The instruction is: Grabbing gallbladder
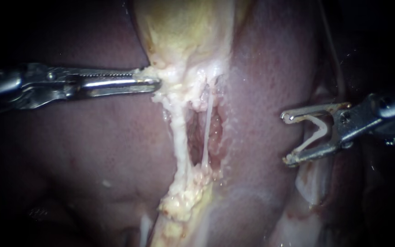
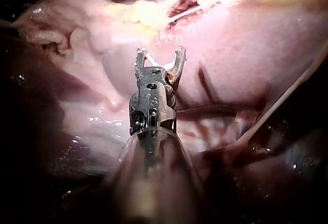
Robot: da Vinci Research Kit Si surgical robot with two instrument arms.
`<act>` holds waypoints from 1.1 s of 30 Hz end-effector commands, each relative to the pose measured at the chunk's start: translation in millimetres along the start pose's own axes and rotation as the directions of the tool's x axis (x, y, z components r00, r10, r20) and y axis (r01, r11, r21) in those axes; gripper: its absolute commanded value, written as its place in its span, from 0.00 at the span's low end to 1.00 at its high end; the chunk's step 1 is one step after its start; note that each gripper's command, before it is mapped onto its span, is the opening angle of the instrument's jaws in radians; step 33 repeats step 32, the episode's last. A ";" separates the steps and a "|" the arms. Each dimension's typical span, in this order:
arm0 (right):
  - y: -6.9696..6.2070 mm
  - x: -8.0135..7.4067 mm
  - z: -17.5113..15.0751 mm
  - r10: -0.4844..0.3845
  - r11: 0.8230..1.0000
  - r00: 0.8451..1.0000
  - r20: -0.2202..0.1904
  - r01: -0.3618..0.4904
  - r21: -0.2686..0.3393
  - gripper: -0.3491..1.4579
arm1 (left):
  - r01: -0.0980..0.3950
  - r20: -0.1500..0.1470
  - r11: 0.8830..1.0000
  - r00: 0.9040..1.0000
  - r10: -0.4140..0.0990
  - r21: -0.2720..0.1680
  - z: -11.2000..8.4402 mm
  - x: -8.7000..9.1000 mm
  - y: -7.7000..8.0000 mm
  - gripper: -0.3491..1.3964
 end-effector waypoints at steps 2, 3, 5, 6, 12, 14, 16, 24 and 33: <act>0.0 0.0 0.0 0.000 1.000 1.000 0.000 0.000 0.000 0.46 | 0.021 0.009 1.000 1.000 -0.020 -0.006 -0.4 0.3 0.0 0.00; 0.0 0.0 0.0 0.000 1.000 1.000 0.000 0.000 0.000 0.46 | 0.020 0.018 1.000 1.000 -0.020 -0.008 -0.6 0.3 0.1 0.00; -0.1 0.0 0.0 0.000 1.000 1.000 0.000 0.000 0.000 0.46 | 0.026 0.057 0.999 0.998 -0.025 -0.022 -1.2 0.5 0.4 0.00; -0.1 0.0 0.0 0.000 1.000 1.000 0.000 0.000 0.000 0.46 | 0.027 0.075 0.999 0.997 -0.025 -0.023 -1.6 0.6 0.5 0.00; -0.1 0.0 -0.1 0.000 1.000 1.000 0.000 0.000 0.001 0.46 | 0.050 0.125 0.996 0.991 -0.041 -0.070 -4.7 4.5 -0.4 0.00; -0.1 0.0 -0.1 0.000 1.000 1.000 0.000 0.000 0.001 0.46 | 0.061 0.128 0.994 0.990 -0.050 -0.087 -6.2 6.5 -1.2 0.00; -0.1 0.0 -0.1 0.000 1.000 1.000 0.000 0.000 0.001 0.46 | 0.070 0.131 0.993 0.990 -0.057 -0.097 -7.4 7.9 -1.7 0.00; 0.0 0.0 -0.1 0.000 1.000 1.000 0.000 0.000 0.000 0.46 | 0.066 0.133 0.994 0.990 -0.054 -0.087 -9.0 9.8 -1.6 0.00; -0.1 0.0 -0.1 0.000 1.000 1.000 0.000 0.000 0.000 0.46 | 0.066 0.133 0.994 0.990 -0.054 -0.085 -8.8 9.7 -1.4 0.00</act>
